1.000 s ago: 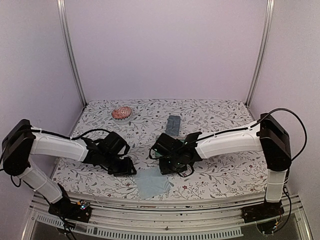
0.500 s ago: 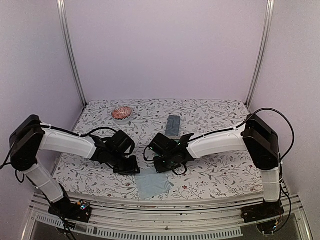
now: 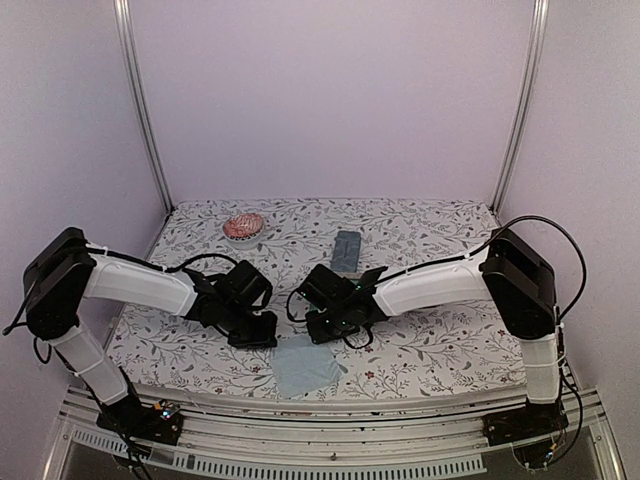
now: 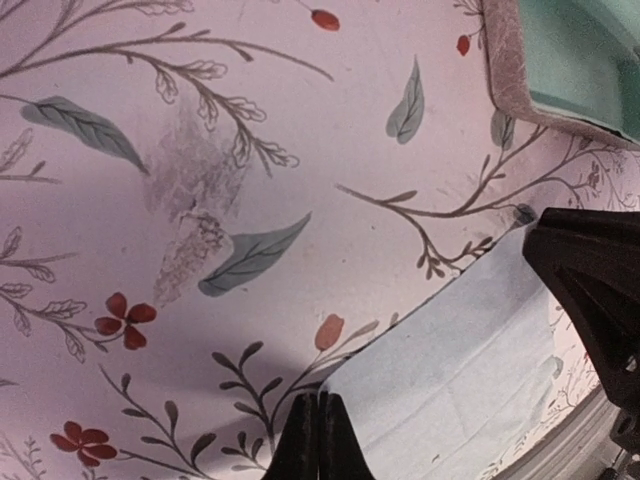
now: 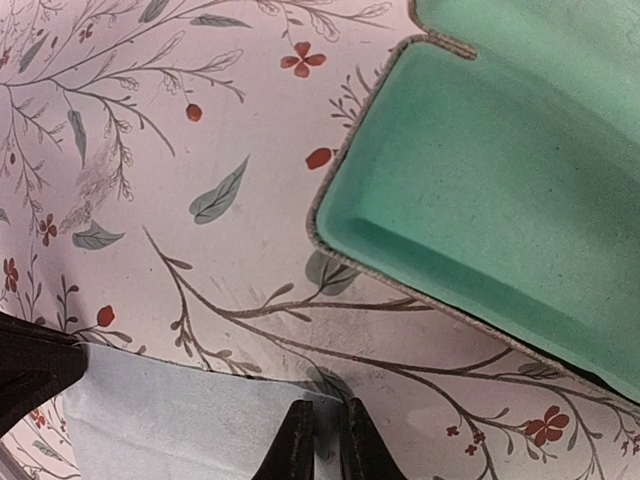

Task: Organize the sunglasses
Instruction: Fold the glasses cleaning cloth at the center of the board.

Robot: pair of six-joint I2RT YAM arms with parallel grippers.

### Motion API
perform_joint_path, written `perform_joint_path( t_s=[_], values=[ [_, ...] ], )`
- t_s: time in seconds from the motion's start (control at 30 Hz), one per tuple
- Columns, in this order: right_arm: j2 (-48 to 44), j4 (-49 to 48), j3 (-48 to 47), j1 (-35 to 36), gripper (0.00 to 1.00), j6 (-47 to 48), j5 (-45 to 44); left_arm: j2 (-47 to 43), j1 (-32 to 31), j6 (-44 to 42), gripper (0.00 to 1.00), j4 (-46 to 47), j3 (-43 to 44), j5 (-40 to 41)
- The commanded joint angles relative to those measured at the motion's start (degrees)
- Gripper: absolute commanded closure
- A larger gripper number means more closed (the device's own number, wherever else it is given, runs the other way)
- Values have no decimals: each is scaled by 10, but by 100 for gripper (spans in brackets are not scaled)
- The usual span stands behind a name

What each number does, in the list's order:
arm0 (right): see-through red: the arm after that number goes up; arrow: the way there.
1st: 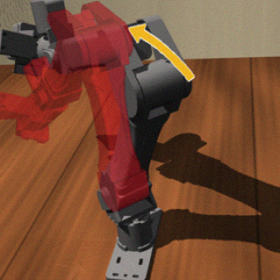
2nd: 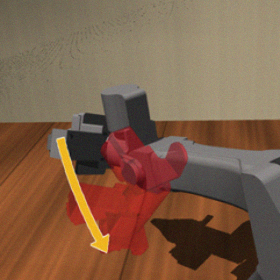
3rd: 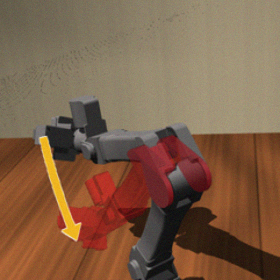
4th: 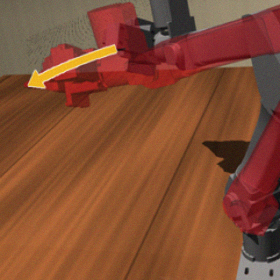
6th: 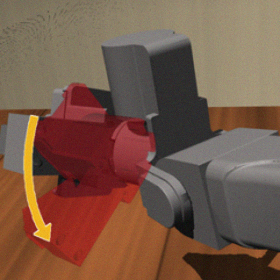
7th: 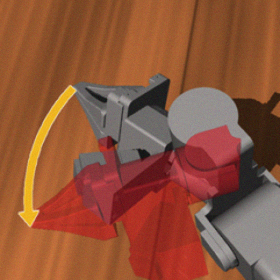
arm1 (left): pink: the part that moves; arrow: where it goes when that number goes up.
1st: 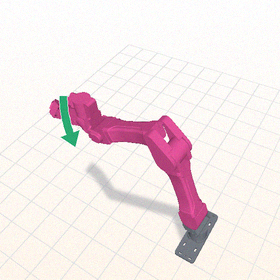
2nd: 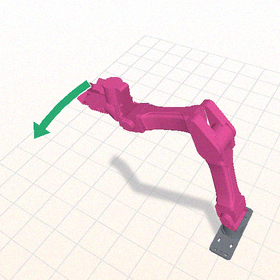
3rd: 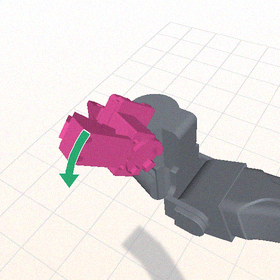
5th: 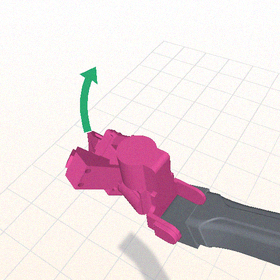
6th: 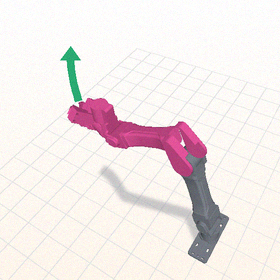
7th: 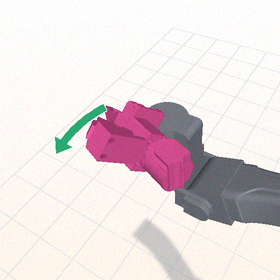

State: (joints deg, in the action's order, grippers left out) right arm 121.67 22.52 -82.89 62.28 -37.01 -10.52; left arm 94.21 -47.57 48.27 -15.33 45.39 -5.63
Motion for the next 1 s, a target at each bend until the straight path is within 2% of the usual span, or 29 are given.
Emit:
perform_joint_path(
  t_s=[0.0, 0.5, 0.97],
  values=[
    [21, 4, -3, -4, 95, 7, -8, 4, 8, -27, 100, -20, 8, 23],
    [-31, -72, 36, -10, 98, 15, -25, -6, 48, -108, 100, -11, 45, 6],
    [-110, -181, 153, -11, 98, 21, 42, -71, 45, -127, 100, -3, -7, -39]
  ],
)
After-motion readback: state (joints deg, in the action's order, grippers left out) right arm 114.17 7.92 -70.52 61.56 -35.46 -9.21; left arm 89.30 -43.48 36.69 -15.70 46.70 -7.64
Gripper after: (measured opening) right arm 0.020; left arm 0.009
